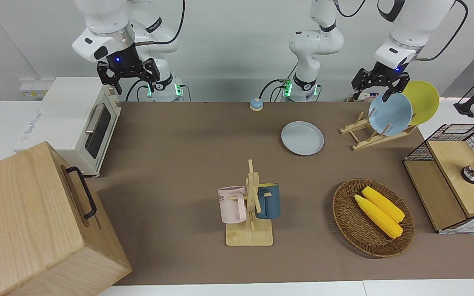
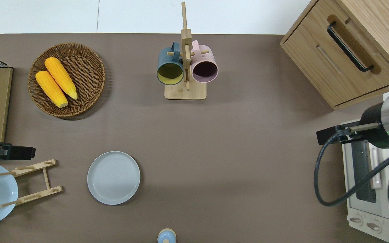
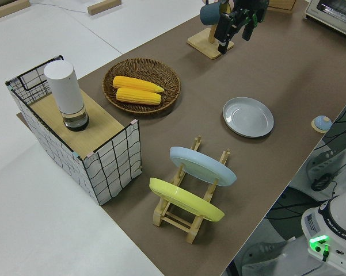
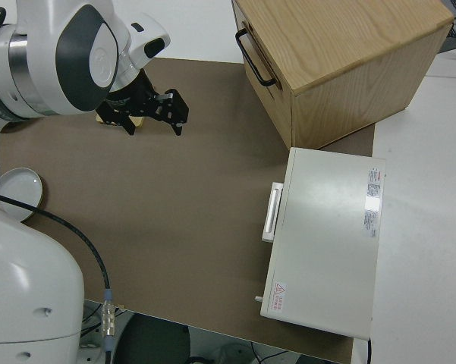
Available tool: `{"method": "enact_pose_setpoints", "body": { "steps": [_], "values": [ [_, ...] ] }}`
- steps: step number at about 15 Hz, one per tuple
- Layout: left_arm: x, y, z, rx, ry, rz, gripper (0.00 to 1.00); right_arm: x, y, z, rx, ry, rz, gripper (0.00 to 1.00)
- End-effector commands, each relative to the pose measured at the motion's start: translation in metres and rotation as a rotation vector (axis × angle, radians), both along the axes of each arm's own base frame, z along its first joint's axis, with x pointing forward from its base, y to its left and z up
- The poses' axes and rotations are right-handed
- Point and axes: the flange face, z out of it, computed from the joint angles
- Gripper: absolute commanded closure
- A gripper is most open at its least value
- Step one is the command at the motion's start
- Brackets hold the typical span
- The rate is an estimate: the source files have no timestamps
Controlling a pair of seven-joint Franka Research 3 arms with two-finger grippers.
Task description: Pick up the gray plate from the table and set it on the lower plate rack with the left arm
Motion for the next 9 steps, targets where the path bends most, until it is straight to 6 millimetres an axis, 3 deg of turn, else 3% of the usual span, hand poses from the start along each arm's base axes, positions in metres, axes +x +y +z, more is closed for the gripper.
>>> {"method": "enact_pose_setpoints", "body": {
  "steps": [1,9],
  "values": [
    [-0.0110,-0.0024,-0.0010,0.010,0.022,0.009,0.00,-0.0023,-0.0011,0.0029,0.009,0.007,-0.003,0.013],
    [-0.0176,-0.0106,-0.0025,-0.023,0.044,0.085,0.00,-0.0022,-0.0019,0.0029,0.009,0.007,-0.005,0.011]
  ]
}}
